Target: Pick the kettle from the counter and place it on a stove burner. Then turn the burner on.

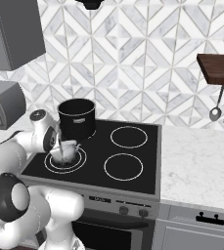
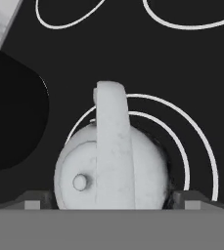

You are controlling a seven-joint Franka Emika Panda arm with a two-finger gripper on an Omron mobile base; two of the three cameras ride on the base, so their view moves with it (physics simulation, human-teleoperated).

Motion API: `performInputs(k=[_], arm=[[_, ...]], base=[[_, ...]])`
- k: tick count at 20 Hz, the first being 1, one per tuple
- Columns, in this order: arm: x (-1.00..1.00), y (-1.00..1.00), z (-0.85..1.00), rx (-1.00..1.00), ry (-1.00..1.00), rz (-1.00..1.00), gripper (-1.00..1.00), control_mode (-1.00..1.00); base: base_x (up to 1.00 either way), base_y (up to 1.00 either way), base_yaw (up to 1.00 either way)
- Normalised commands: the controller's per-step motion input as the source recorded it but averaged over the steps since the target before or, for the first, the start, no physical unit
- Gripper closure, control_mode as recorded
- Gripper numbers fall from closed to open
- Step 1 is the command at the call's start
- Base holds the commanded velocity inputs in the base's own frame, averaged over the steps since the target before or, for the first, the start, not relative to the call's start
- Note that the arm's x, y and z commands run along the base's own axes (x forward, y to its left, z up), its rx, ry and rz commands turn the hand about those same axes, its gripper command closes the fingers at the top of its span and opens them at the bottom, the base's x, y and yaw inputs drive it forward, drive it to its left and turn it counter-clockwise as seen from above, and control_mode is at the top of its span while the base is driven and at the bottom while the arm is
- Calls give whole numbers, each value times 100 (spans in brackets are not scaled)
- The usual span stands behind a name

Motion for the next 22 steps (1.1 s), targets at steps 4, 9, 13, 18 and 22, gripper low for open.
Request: performInputs(k=[4, 9, 13, 18, 22], arm=[[-16, 0, 29, 0, -15, 0, -100, -100], [-3, 1, 32, 0, -14, 0, -100, -100], [-23, 13, 19, -2, -3, 2, -100, -100], [-47, 31, 18, -7, -3, 8, -100, -100], [-67, 28, 12, -10, -8, 11, -100, -100]], base=[[0, 0, 0], [0, 0, 0], [0, 0, 0], [0, 0, 0], [0, 0, 0]])
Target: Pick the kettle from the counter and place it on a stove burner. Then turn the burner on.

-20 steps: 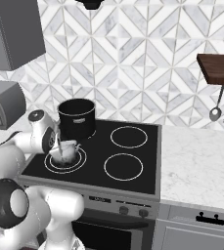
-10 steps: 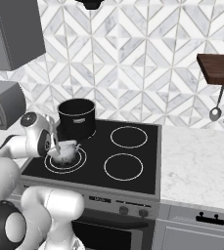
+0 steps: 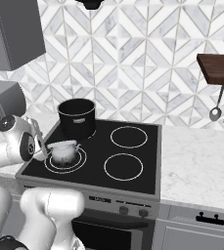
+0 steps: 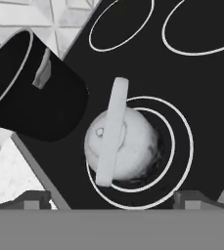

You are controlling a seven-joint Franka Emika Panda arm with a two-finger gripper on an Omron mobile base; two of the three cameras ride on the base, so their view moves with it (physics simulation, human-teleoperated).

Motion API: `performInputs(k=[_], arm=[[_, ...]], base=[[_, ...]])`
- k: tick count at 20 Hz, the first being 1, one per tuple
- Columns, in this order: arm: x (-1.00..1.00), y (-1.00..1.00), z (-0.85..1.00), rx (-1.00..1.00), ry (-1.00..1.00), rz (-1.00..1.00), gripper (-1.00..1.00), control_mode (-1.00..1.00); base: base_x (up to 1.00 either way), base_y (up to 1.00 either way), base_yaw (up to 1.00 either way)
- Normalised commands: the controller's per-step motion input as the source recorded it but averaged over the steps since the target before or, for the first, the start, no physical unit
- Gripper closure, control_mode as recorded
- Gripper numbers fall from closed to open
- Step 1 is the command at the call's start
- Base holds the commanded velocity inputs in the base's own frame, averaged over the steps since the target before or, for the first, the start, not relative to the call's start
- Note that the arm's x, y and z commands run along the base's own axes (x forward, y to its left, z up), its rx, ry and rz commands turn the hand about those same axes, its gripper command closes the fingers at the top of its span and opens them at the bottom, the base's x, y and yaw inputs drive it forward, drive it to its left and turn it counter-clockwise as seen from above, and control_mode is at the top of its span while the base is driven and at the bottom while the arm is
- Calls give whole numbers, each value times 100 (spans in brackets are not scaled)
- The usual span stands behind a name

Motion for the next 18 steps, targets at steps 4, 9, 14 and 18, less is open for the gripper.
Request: performInputs(k=[4, 9, 14, 18], arm=[[-74, 22, 2, -11, -7, 9, -100, -100], [-67, 10, 0, -11, -1, 9, -100, -100], [-46, 17, -2, -13, 0, 12, -100, -100], [-38, 17, -12, -13, -1, 13, -100, -100]], base=[[0, 0, 0], [0, 0, 0], [0, 0, 0], [0, 0, 0]])
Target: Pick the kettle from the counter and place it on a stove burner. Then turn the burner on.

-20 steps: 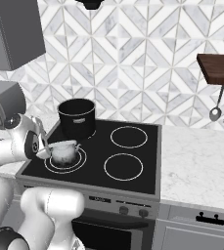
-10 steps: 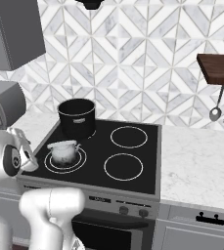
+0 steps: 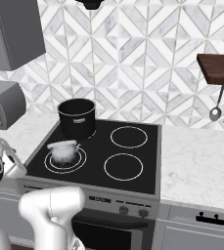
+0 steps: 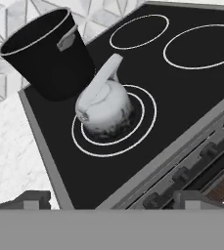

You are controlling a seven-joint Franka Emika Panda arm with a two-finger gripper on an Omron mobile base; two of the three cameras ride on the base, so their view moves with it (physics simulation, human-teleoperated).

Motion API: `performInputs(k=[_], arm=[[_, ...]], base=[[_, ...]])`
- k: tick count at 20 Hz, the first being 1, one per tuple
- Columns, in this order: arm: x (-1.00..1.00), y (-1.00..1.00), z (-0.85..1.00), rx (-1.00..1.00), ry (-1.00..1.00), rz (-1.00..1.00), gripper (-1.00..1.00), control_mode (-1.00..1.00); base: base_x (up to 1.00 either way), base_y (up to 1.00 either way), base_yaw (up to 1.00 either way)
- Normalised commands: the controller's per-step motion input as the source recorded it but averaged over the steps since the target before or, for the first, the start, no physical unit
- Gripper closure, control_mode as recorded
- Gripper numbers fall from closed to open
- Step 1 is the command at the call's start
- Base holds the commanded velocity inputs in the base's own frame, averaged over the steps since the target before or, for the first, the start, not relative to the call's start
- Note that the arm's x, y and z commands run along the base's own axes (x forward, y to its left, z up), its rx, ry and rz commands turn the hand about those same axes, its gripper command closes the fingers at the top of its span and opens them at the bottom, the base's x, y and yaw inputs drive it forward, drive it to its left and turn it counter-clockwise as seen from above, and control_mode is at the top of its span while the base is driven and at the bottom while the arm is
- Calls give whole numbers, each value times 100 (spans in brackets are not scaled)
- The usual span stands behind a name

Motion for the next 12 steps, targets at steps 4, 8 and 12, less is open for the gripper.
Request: performInputs(k=[4, 8, 12], arm=[[-29, 14, -26, -12, -4, 13, -100, -100], [-14, 16, -40, -12, -7, 14, -100, -100], [-7, 16, -46, -11, -12, 15, -100, -100]], base=[[0, 0, 0], [0, 0, 0], [0, 0, 0]])
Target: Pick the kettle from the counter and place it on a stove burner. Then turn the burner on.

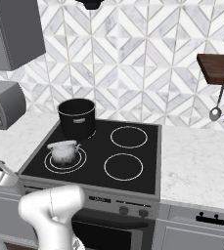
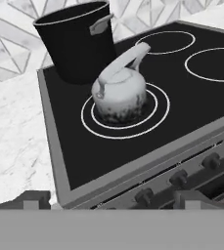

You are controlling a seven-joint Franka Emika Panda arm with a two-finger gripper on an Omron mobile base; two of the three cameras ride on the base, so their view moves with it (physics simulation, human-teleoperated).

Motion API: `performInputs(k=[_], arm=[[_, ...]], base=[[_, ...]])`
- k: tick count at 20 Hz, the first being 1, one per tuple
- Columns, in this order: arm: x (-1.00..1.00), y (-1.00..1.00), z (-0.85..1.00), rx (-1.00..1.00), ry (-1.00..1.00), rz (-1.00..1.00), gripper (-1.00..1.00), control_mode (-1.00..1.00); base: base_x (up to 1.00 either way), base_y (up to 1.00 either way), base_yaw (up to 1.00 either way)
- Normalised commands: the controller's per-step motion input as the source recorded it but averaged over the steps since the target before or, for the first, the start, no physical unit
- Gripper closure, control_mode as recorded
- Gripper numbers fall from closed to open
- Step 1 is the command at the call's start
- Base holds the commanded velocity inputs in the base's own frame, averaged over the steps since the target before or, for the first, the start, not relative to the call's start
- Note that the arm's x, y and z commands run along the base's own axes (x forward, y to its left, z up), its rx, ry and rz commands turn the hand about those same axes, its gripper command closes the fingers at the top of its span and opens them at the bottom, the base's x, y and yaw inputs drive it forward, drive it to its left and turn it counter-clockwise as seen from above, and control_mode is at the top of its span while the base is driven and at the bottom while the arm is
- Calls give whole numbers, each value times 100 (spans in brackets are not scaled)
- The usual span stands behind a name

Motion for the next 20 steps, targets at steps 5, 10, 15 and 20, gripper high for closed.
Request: performInputs(k=[5, 10, 15, 20], arm=[[0, 20, -45, -7, -15, 15, -100, -100], [0, 20, -49, -8, -16, 16, -100, -100], [0, 22, -52, -8, -17, 15, -100, -100], [0, 24, -53, -9, -17, 14, -100, -100]], base=[[0, 0, 0], [0, 0, 0], [0, 0, 0], [0, 0, 0]])
